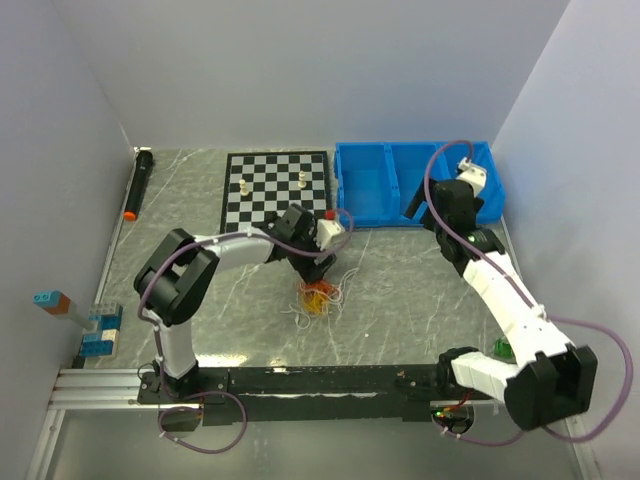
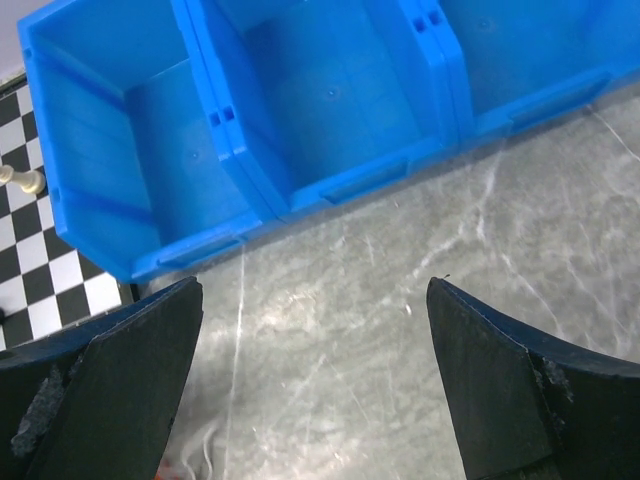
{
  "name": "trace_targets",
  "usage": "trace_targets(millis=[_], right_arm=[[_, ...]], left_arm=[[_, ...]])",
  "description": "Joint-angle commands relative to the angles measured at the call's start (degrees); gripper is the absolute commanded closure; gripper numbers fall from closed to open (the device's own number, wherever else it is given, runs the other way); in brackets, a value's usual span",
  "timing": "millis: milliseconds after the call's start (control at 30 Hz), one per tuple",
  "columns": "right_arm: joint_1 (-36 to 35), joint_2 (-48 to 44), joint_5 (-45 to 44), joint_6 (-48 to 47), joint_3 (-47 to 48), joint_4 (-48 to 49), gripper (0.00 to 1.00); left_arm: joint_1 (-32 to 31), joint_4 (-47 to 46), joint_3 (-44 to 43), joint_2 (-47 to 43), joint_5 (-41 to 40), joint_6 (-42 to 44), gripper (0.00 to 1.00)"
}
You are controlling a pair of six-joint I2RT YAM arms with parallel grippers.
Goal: Untangle the cables
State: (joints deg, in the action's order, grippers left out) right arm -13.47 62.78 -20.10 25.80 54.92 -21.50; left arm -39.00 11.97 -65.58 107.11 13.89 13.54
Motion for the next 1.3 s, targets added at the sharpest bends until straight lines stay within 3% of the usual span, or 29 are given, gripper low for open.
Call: trace_targets(millis=[0,333,533,667,767,833,1067,1267], right_arm=[[0.0,7.6,-0.5,-1.3,6.9,2.8,0.01],[0.0,27.6,0.3,-3.1,19.0,3.1,0.0],[0.0,37.6,2.2,-5.1,27.0,2.3,0.0],[0.0,42.8,3.0,-6.4,31.0,1.1,0.02],[0.0,45.6,3.1,-6.5,32.8,-0.1,0.12],[0.0,46.2,3.9,-6.3,32.5,0.0,0.23],[-0.8,42.9,5.4,-5.1,25.3,2.6,0.74],[-4.4,36.6,2.4,-2.9,16.9,2.2,0.94]], left_arm=[[-4.7,3.0,5.1,-6.0,3.6,5.3,0.03],[-9.3,4.3,10.4,-14.6,3.6,7.7,0.03],[-8.1,8.6,0.7,-18.7,-1.7,5.2,0.03],[-3.6,11.0,-6.9,-21.8,-3.9,1.3,0.03],[0.0,12.4,-9.6,-23.5,-6.9,-2.2,0.03],[4.0,12.8,-9.6,-24.9,-4.3,-4.5,0.03],[9.4,12.1,-5.7,-27.9,-6.2,-4.6,0.03],[9.6,9.5,-0.9,-28.7,-9.4,-4.7,0.03]])
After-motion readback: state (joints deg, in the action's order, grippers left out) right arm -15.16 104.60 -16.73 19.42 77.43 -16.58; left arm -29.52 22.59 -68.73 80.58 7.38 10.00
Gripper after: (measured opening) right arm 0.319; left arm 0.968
